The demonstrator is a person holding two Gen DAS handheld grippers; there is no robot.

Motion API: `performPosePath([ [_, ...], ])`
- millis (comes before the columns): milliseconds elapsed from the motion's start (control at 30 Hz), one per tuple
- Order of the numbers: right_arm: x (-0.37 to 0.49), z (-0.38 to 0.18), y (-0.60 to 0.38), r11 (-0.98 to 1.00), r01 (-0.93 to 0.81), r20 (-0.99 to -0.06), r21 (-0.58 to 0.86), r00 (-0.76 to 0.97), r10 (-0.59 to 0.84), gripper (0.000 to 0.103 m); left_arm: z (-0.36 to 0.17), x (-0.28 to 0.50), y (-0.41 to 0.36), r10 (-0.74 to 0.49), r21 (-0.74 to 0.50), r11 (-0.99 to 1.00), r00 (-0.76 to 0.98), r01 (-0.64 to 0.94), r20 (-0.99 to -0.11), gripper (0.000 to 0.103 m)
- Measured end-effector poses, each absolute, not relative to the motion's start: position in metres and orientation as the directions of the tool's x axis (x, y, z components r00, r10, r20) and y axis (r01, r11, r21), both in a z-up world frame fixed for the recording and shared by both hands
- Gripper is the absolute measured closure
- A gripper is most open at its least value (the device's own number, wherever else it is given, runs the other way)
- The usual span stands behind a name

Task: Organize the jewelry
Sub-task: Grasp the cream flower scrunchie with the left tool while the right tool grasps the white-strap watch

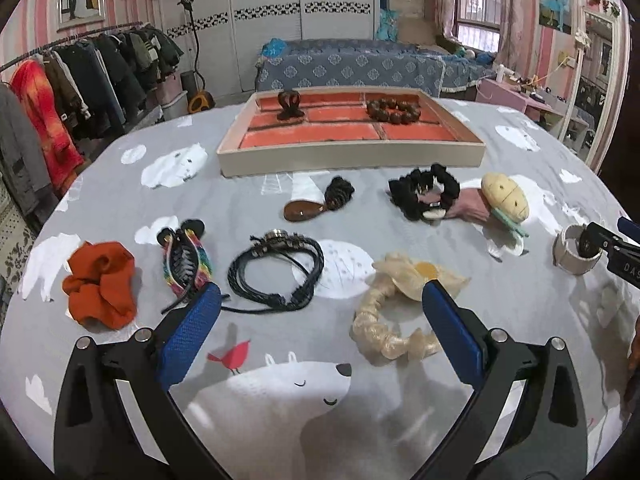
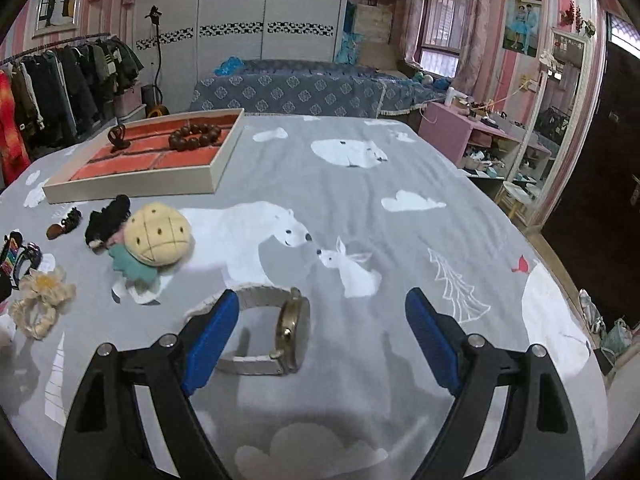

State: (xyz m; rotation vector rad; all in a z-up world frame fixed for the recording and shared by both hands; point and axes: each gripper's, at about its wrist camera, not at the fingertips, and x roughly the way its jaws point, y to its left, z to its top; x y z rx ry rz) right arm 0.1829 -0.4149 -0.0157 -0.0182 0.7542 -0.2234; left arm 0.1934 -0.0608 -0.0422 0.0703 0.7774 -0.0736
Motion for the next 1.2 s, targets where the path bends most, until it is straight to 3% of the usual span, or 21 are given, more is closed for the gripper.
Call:
performPosePath([
  [133, 0.185, -0.020, -0.415, 0.974, 0.202, -0.688, -0.099, 0.694, -0.213, 0.020, -0.050, 0.193, -0.065, -0.052, 0.036, 0.993, 0.695, 0.111, -0.717, 0.015],
  [400, 0.198, -0.028, -0.412, 0.971, 0.198, -0.720, -0.136, 0.653, -0.234, 0.021, -0.062, 0.196, -0.069, -0.067, 0.031, 0.991, 0.669, 0.133, -0.740, 0.016],
  [467, 0.200, -0.030, -0.413, 0.971, 0.201, -0.729, -0.130, 0.644, -0.231, 0.023, -0.063, 0.196, -0.070, -0.069, 0.030, 0.990, 0.666, 0.136, -0.743, 0.019],
  [933, 0.210, -0.041, -0.412, 0.978, 0.175, -0.773, -0.113, 0.603, -0.197, 0.039, -0.072, 0.203, -0.076, -0.102, -0.002, 0.987, 0.618, 0.160, -0.780, 0.072],
  [1200, 0.209, -0.041, -0.409, 0.981, 0.162, -0.783, -0.104, 0.596, -0.181, 0.049, -0.072, 0.204, -0.078, -0.104, 0.000, 0.986, 0.615, 0.167, -0.782, 0.075],
])
